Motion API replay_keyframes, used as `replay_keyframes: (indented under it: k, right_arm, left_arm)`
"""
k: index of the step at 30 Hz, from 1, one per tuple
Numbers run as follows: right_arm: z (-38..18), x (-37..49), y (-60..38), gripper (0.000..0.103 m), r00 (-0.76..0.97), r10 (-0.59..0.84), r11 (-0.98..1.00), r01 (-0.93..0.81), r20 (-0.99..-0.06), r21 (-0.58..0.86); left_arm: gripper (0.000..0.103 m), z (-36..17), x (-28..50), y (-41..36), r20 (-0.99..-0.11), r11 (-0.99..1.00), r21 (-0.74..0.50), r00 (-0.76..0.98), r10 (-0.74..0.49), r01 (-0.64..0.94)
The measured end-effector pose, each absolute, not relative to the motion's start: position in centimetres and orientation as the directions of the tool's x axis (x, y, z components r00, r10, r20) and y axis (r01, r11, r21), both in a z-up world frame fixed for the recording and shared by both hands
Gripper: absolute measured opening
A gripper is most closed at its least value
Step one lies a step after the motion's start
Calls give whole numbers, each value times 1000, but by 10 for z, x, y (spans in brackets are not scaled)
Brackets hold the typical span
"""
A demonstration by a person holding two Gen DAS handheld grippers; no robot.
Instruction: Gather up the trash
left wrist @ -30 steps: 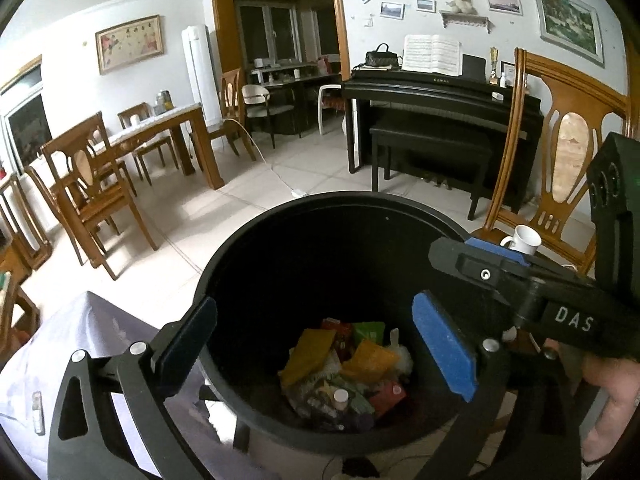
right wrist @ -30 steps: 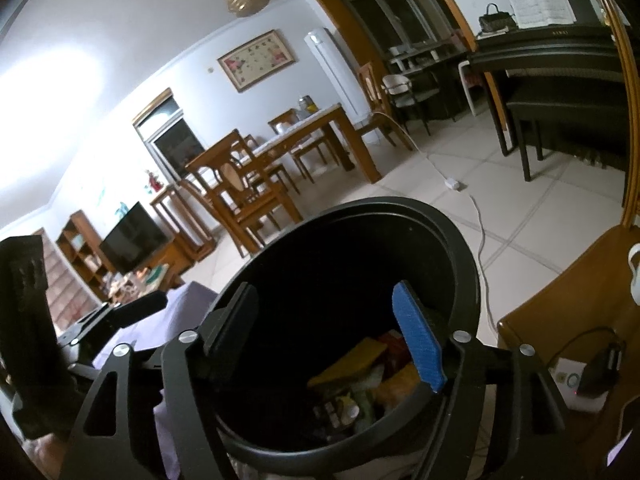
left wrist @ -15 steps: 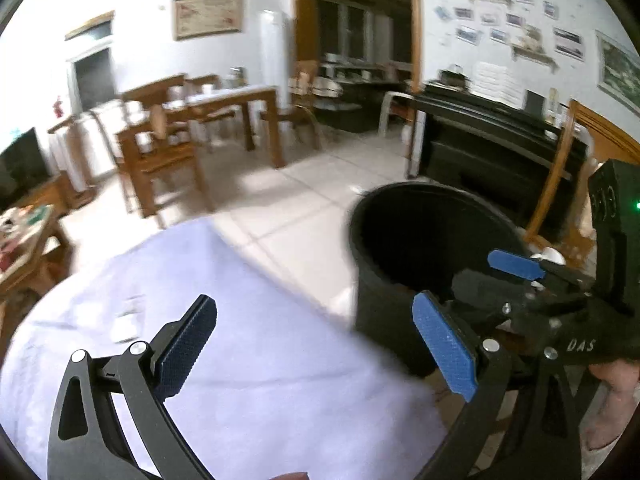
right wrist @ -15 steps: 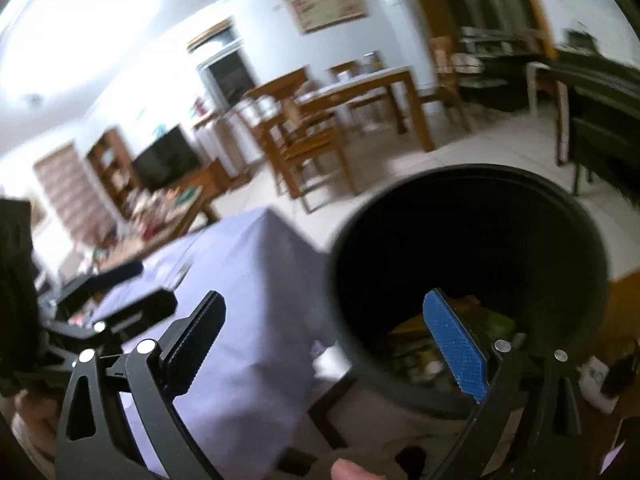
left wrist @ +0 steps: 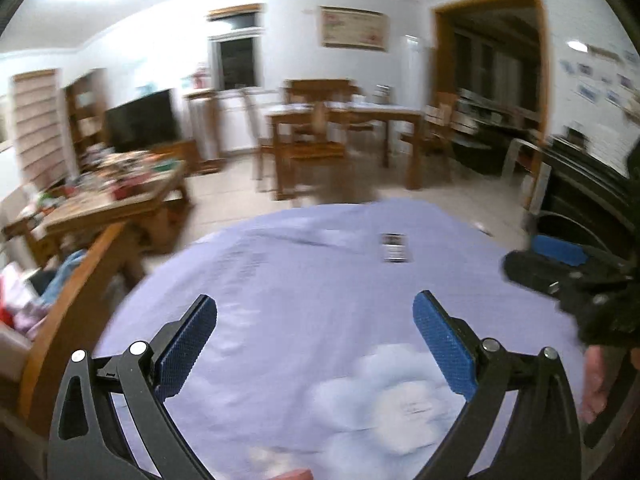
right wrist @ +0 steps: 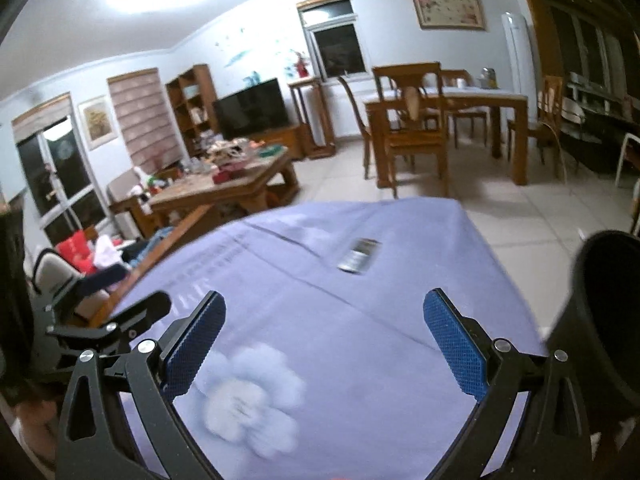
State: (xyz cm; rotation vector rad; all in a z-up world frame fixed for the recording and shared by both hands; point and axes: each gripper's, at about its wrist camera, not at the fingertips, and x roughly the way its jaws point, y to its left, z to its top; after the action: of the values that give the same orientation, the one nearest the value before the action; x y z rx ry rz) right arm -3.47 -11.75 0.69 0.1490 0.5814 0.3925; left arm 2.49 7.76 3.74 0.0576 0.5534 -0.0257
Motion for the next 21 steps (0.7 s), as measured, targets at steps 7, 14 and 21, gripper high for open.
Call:
replay_keyframes:
  k: [7,14,21]
  right_arm:
    - [18,-32,-67,98,802,423,905,-348,-423,245]
    - [10,-30,-44,98,841,400,916,-378,-365,134]
    - [-1,-37,-60,98,854,406,912,-400,-326,89]
  left_arm:
    - [98,41,9,131,-491,994,9,865,102,-112]
    - [98,43,14,146,-474,988,-23,871,126,-155]
    - [98,39,8,145,-469,986,-35,874,125,-160]
